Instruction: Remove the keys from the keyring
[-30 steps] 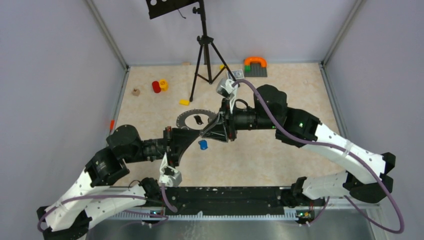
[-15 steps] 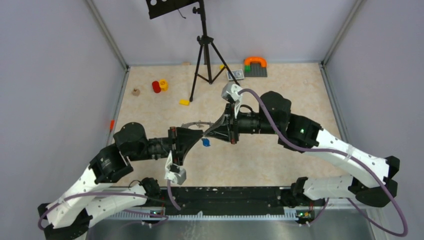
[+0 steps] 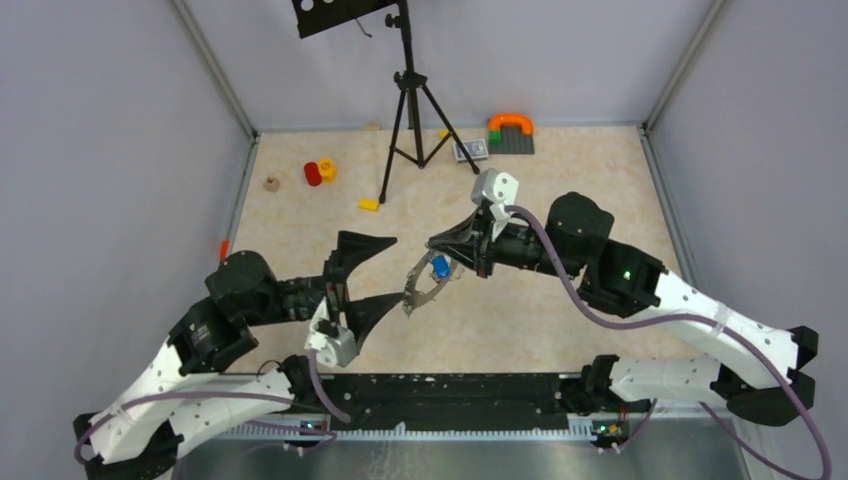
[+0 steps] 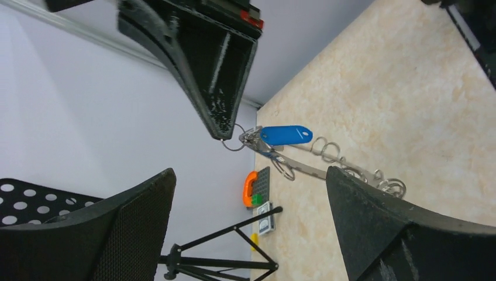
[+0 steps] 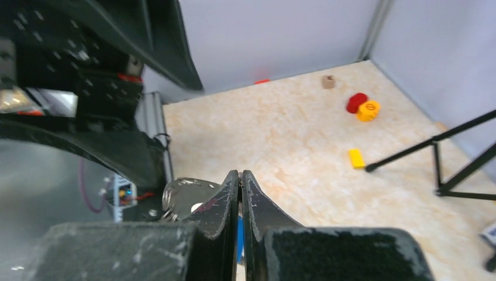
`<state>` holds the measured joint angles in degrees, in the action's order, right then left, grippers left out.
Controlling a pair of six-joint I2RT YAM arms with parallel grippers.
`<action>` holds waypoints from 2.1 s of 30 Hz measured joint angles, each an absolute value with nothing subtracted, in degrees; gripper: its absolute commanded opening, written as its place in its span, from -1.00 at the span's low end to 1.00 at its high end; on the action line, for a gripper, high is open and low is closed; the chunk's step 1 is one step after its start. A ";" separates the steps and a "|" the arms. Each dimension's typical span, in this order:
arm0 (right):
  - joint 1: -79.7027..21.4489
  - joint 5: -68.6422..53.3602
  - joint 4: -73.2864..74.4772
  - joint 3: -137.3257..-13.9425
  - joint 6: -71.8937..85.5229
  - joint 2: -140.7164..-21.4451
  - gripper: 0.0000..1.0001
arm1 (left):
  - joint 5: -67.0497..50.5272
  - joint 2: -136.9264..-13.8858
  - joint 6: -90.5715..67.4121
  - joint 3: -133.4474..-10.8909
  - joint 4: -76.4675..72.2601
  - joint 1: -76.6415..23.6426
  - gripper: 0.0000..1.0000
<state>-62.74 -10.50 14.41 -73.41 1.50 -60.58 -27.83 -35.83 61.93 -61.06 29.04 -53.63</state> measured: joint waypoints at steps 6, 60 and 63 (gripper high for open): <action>-62.74 -8.05 14.68 -71.99 -10.81 -57.67 -1.00 | -27.75 -31.51 46.59 -60.10 21.89 -53.63 0.96; -62.74 -58.33 -6.94 -69.73 -11.53 -48.25 -1.00 | -41.63 -38.00 7.16 -63.35 -4.89 -53.63 0.81; -62.72 -58.39 -6.15 -69.71 -11.64 -49.56 -1.00 | -45.71 -41.41 4.62 -64.93 -8.84 -53.63 0.74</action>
